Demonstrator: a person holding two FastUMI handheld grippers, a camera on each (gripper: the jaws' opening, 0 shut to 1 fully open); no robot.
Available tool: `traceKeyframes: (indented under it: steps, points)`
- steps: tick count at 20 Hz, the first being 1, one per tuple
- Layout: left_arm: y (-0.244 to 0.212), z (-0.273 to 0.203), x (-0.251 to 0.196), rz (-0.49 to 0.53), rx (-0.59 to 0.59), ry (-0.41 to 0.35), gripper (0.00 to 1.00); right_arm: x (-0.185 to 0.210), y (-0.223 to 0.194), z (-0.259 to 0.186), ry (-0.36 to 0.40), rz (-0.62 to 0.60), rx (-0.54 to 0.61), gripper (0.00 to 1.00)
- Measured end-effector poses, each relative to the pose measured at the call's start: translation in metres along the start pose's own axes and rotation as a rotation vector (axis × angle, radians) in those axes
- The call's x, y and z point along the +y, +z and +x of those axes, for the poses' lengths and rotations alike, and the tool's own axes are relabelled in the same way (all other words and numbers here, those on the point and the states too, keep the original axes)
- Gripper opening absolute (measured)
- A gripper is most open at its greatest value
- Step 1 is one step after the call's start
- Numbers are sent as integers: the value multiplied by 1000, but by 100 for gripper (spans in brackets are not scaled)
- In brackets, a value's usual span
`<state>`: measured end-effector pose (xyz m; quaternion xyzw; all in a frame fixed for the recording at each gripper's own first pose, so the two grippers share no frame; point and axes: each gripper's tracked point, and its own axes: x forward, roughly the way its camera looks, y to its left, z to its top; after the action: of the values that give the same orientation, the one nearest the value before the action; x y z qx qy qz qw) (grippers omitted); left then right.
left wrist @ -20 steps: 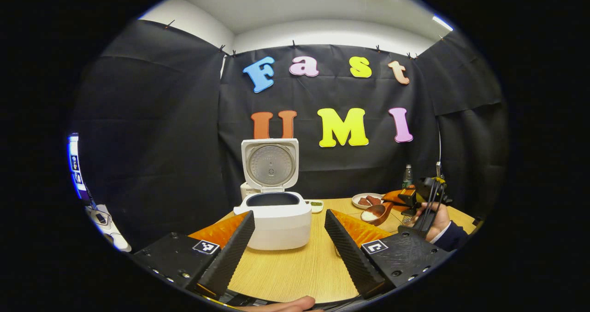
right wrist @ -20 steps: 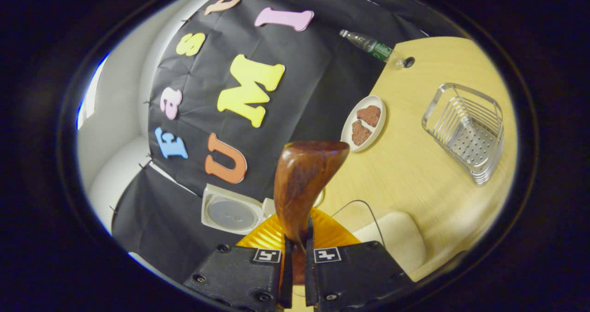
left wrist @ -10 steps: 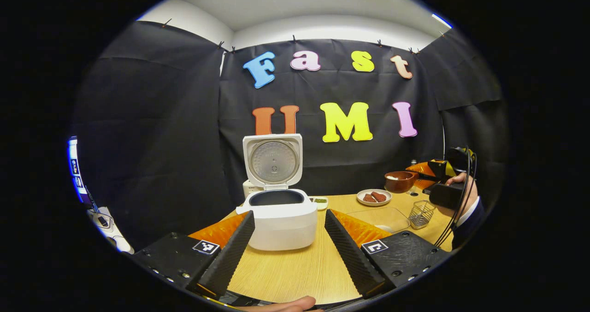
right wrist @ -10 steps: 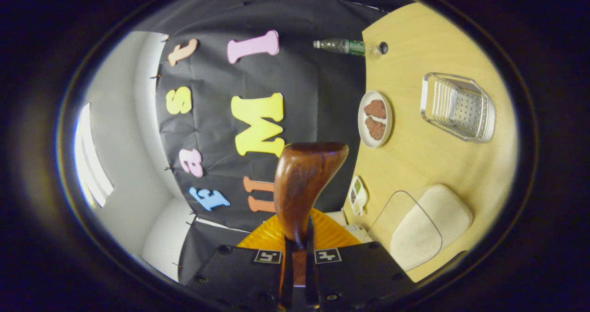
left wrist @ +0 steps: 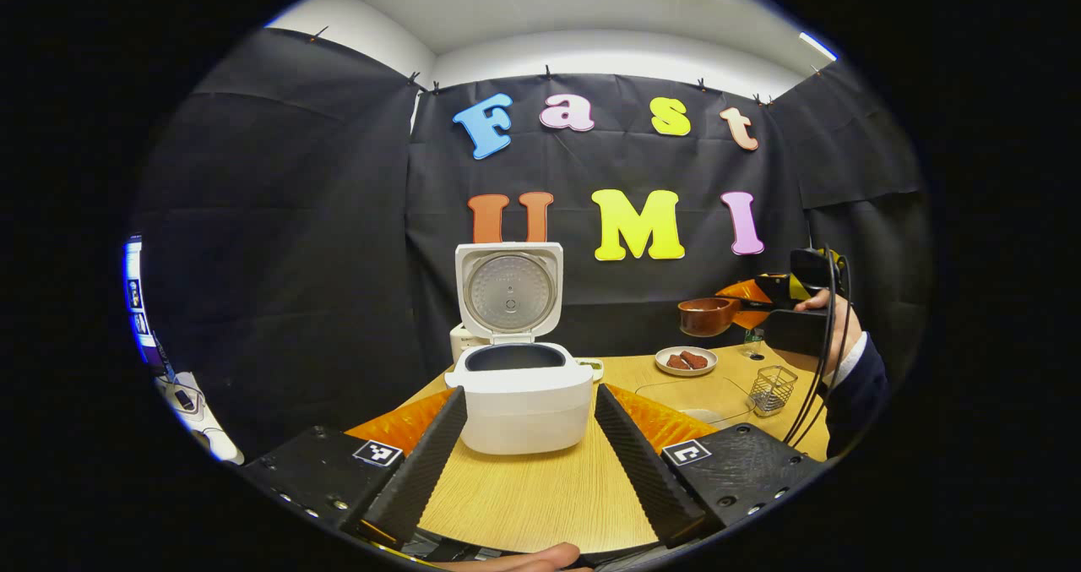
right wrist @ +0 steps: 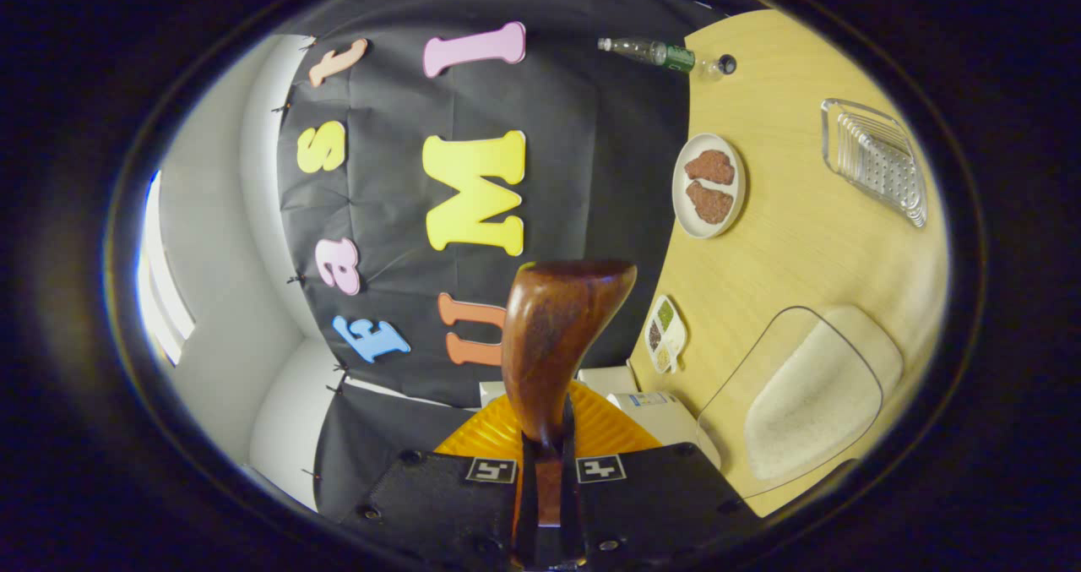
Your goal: Close the left gripper, press the button to open the rice cooker; take a wooden spoon from the chopstick holder with the right hand, scoop a spoonful of rice and pour it into the rice cooker, then put the wooden spoon back into the chopstick holder.
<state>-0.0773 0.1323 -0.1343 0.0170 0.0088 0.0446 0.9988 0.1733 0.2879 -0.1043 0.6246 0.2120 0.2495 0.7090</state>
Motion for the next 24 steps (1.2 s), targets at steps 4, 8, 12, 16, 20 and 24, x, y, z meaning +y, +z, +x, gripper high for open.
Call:
traceKeyframes:
  steps: [4,8,12,16,20,24]
  points:
    - [-2,-4,27,-12,9,50,96,18,-31,53,-31,-132,49,16]
    - [-7,-9,49,-40,32,81,96,27,-75,104,-57,-253,122,16]
    - [-7,-14,70,-59,26,123,96,20,-120,155,-110,-343,183,16]
    - [-8,-25,84,-59,35,144,95,10,-152,205,-146,-519,201,16]
    - [-4,-32,96,-54,20,159,95,-6,-171,233,-159,-750,198,12]
    - [-5,-42,105,-32,24,174,95,7,-177,246,-106,-898,144,16]
